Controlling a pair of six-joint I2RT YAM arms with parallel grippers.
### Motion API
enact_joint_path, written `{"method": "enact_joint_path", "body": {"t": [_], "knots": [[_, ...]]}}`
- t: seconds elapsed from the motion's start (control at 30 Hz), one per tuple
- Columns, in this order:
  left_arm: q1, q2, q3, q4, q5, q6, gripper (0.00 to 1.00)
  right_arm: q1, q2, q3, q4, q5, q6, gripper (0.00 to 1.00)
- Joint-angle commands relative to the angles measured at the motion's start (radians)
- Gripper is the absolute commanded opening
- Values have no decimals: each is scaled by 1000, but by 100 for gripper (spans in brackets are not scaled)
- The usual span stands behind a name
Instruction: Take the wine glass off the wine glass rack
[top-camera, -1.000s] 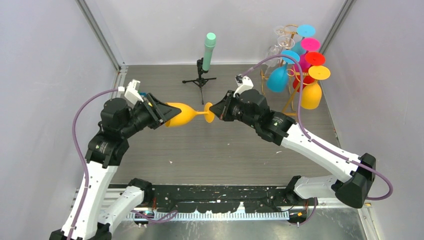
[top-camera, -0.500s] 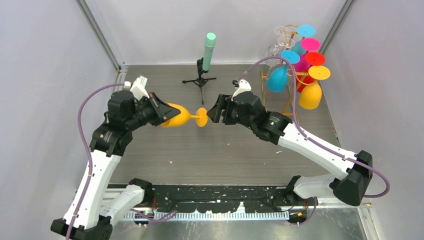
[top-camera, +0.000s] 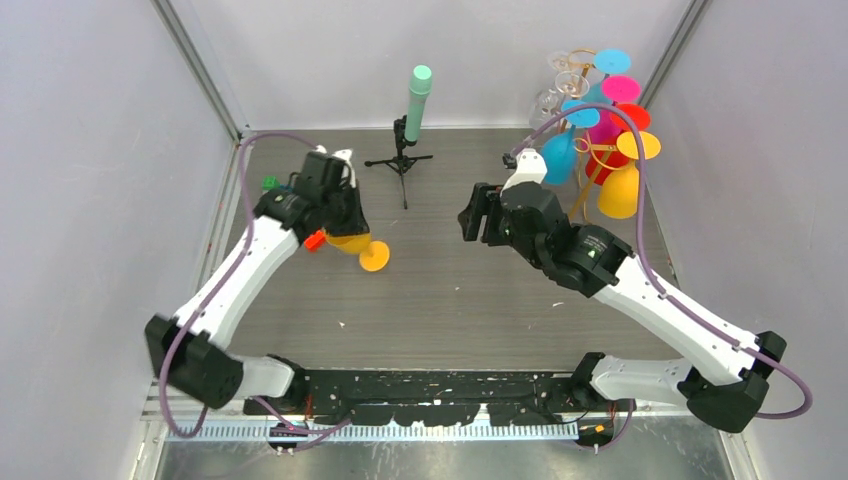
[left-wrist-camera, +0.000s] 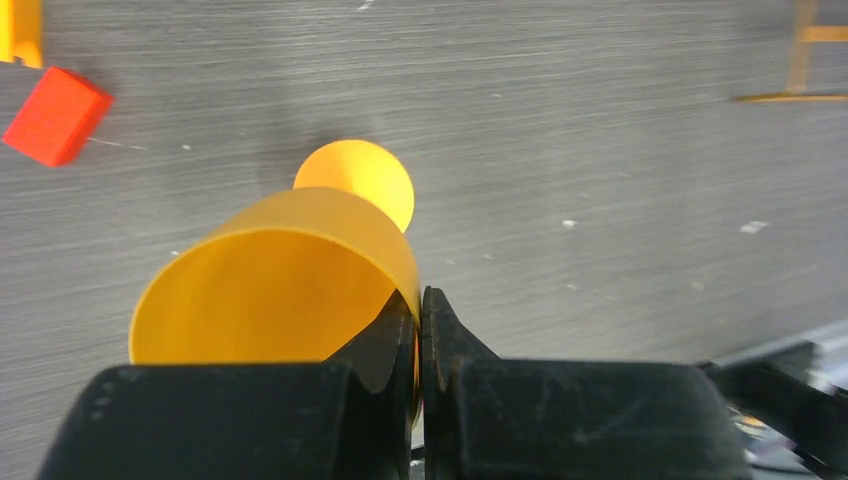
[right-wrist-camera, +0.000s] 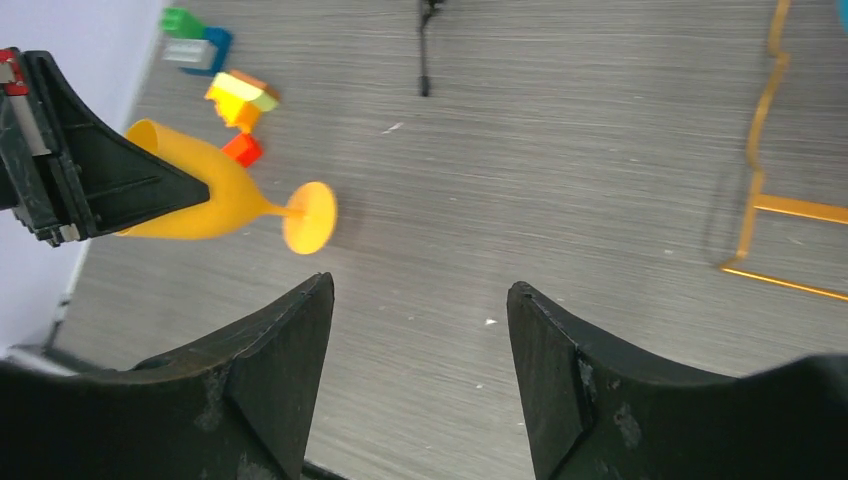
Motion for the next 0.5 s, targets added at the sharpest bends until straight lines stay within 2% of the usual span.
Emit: {"method": "enact_joint_path", "body": {"t": [0.0,0.2,0.47], "knots": [[-35,158,140,-96,-266,114,0,3,-1,1,-65,199,-36,69],[-34,303,203,-103,-341,182,0,3,24,-27,-78,260,-21,69],[-22,306,123,-32,-353,146,0,3,1,-63,-46,227,-20,68]]}}
